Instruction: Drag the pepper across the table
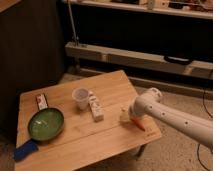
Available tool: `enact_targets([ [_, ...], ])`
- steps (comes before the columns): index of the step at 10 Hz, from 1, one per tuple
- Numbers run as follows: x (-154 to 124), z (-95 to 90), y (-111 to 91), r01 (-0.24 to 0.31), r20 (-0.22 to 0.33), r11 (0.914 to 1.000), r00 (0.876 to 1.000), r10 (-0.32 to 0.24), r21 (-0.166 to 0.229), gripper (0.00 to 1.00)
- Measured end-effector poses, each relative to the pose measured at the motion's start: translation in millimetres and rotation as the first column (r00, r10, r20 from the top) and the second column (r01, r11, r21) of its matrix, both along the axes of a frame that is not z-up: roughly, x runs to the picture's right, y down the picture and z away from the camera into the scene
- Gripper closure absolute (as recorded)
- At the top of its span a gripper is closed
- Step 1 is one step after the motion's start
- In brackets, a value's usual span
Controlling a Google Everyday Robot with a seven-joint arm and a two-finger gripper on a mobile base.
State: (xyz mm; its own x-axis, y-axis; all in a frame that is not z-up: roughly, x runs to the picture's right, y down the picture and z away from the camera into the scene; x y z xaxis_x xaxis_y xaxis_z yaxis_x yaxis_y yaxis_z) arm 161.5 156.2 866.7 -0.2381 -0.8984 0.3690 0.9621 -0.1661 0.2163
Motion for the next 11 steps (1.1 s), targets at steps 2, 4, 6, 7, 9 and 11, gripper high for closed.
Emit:
enact_targets([
  [2,-4.2,2.6,1.4,0.01,0.001,0.9999,1.0,-0.01,-0.009,0.68],
  [4,-5.4,4.0,2.2,0.014,-0.001,0.9998,1.0,-0.014,-0.016,0.85],
  [6,-5.6,4.7,2.6,0.009,-0.008,0.9997,1.0,-0.009,-0.024,0.96],
  [7,-5.9,4.5,1.7,0.003,-0.009,0.9997,1.0,-0.004,-0.025,0.96],
  [9,-9.6,5.0,-6.0,-0.025,-0.003,0.9996,1.0,0.025,-0.015,0.96],
  [11,-9.6,4.9,-16.5,-0.061,0.002,0.9982,0.998,0.061,0.004,0.96],
])
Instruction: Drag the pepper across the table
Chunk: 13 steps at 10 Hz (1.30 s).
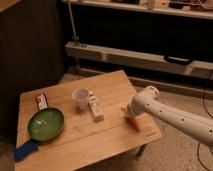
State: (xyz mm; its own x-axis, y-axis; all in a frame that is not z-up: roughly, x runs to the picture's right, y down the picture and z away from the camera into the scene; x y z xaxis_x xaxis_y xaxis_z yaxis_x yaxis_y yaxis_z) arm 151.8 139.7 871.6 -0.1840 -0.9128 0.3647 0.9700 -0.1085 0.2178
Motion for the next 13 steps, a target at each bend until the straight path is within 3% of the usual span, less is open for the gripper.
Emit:
enact_targets([
  [4,-16.8,12.9,-30.2,-0.097,0.012,0.9938,0.995,0.097,0.053,0.96],
  [13,-53.4,47.5,-96.1,-0.195,0.033,0.9724,0.981,0.193,0.128,0.96],
])
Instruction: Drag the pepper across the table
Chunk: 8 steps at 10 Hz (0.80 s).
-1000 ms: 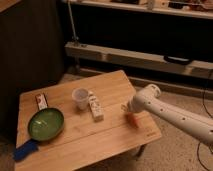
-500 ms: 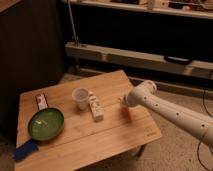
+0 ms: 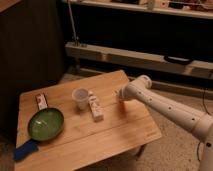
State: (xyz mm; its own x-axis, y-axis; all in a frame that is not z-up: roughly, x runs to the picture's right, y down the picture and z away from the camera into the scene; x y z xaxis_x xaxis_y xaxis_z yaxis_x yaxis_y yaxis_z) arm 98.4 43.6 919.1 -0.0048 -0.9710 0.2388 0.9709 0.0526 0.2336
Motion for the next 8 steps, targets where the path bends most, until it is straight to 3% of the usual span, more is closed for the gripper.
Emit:
enact_targets([
  [8,-10.9,37.2,-38.6,-0.036,0.009,0.9993,0.999,0.036,0.009,0.96],
])
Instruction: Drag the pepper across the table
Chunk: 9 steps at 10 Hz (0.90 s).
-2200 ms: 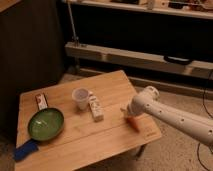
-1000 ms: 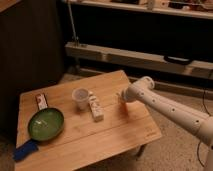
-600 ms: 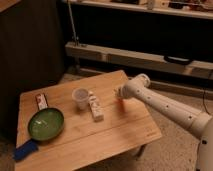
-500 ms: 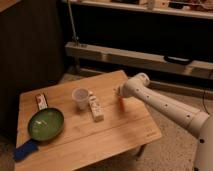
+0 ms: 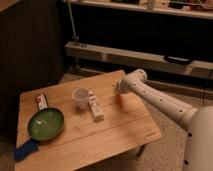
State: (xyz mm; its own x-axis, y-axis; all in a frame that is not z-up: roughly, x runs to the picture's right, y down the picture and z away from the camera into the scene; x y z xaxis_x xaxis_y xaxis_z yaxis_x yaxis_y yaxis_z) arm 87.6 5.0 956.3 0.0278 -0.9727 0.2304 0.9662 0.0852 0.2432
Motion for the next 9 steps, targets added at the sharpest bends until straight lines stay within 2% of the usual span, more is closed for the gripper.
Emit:
enact_targets([
  [2,-7.7,13.8,-11.6,0.001,0.01,1.0,1.0,-0.001,0.001,0.96],
  [9,-9.4,45.9,-37.8,0.01,0.035,0.9999,0.999,-0.011,0.003,0.96],
])
